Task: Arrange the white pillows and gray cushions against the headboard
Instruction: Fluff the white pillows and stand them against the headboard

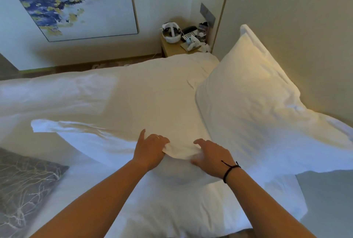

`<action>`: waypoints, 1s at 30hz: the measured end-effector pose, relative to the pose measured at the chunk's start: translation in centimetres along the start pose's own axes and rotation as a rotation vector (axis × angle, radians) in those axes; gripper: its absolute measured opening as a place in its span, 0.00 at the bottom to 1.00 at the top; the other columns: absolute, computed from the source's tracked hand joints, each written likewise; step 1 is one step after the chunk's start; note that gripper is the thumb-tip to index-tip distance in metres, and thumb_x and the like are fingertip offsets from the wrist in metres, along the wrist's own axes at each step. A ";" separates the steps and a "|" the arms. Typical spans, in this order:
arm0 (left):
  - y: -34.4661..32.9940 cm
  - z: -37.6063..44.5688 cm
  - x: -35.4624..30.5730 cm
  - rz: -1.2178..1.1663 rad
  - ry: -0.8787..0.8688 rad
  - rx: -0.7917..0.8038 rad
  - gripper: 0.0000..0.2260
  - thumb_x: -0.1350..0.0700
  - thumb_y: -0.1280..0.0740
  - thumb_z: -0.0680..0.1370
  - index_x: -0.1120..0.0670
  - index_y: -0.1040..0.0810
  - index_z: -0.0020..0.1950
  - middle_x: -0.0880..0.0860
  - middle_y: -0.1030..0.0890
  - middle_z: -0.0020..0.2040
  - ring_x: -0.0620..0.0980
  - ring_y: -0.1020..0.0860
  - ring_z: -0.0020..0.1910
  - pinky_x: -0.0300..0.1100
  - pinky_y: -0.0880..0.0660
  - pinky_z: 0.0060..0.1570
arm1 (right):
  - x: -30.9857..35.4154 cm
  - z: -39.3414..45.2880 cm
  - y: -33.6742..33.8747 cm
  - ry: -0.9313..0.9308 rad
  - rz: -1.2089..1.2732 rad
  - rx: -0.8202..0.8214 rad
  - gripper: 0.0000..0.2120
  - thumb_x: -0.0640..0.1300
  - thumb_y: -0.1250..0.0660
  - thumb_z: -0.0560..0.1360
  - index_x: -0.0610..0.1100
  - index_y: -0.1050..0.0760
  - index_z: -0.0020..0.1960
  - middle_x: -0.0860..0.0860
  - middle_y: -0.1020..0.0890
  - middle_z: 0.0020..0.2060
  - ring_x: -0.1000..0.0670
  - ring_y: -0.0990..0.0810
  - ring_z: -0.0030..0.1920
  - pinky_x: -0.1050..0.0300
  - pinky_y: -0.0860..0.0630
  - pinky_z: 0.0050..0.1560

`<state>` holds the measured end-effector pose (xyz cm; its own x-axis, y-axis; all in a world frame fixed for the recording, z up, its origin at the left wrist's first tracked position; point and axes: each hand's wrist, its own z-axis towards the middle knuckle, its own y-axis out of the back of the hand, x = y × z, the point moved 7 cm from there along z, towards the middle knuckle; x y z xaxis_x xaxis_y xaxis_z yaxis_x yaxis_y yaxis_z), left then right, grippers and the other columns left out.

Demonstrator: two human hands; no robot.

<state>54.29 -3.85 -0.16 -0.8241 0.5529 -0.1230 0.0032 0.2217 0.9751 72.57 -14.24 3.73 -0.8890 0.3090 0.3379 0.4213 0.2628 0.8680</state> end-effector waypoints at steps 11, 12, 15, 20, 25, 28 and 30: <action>1.7 -0.2 1.2 -0.032 0.141 -0.009 0.15 0.48 0.45 0.80 0.41 0.27 0.65 0.43 0.23 0.64 0.45 0.29 0.67 0.57 0.59 0.76 | 9.9 -1.6 -4.1 0.526 -0.219 -0.292 0.13 0.33 0.33 0.66 0.43 0.22 0.49 0.47 0.20 0.44 0.46 0.22 0.42 0.55 0.23 0.44; 2.0 -0.3 1.6 -0.028 0.142 -0.016 0.15 0.45 0.46 0.81 0.41 0.27 0.64 0.43 0.22 0.63 0.46 0.28 0.66 0.57 0.57 0.75 | 9.4 -1.1 -3.9 0.502 -0.204 -0.305 0.18 0.34 0.34 0.67 0.41 0.23 0.57 0.44 0.19 0.52 0.43 0.21 0.50 0.50 0.22 0.54; 2.9 -0.2 3.3 -0.038 0.194 -0.054 0.17 0.42 0.50 0.83 0.42 0.26 0.64 0.44 0.22 0.64 0.47 0.28 0.66 0.54 0.51 0.75 | 7.4 0.8 -2.8 0.381 -0.255 -0.310 0.27 0.41 0.35 0.72 0.41 0.30 0.70 0.41 0.29 0.70 0.39 0.30 0.70 0.42 0.35 0.71; 4.6 -1.0 6.4 0.033 0.319 -0.250 0.19 0.43 0.38 0.79 0.47 0.30 0.68 0.53 0.29 0.68 0.54 0.33 0.67 0.49 0.34 0.65 | 4.4 3.1 -4.4 0.225 -0.296 -0.084 0.32 0.61 0.44 0.77 0.46 0.42 0.75 0.50 0.29 0.69 0.46 0.34 0.71 0.41 0.45 0.74; 2.7 -1.6 6.1 0.086 0.013 -0.128 0.17 0.41 0.44 0.80 0.49 0.26 0.61 0.51 0.24 0.59 0.51 0.26 0.57 0.45 0.28 0.53 | 4.0 3.4 -5.4 0.192 -0.290 -0.101 0.27 0.67 0.47 0.76 0.50 0.33 0.65 0.52 0.23 0.59 0.46 0.24 0.59 0.45 0.34 0.62; 0.9 -2.4 6.9 -0.013 -0.089 0.012 0.30 0.31 0.45 0.76 0.47 0.32 0.72 0.50 0.31 0.73 0.51 0.35 0.72 0.48 0.38 0.71 | 3.5 3.7 -5.5 0.159 -0.297 -0.118 0.24 0.67 0.47 0.77 0.50 0.31 0.60 0.52 0.22 0.53 0.46 0.23 0.51 0.50 0.32 0.46; -0.1 -2.3 7.4 0.080 -0.133 0.115 0.37 0.29 0.42 0.74 0.45 0.42 0.78 0.49 0.41 0.79 0.51 0.45 0.78 0.52 0.49 0.76 | 3.0 4.0 -5.3 0.130 -0.290 -0.130 0.22 0.66 0.47 0.78 0.49 0.29 0.56 0.51 0.22 0.50 0.46 0.23 0.49 0.52 0.34 0.42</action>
<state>46.92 -1.61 -0.80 -0.7366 0.6720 -0.0763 0.1371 0.2588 0.9562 68.41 -11.10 -1.33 -0.9874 0.1174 0.1063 0.1284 0.2011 0.9711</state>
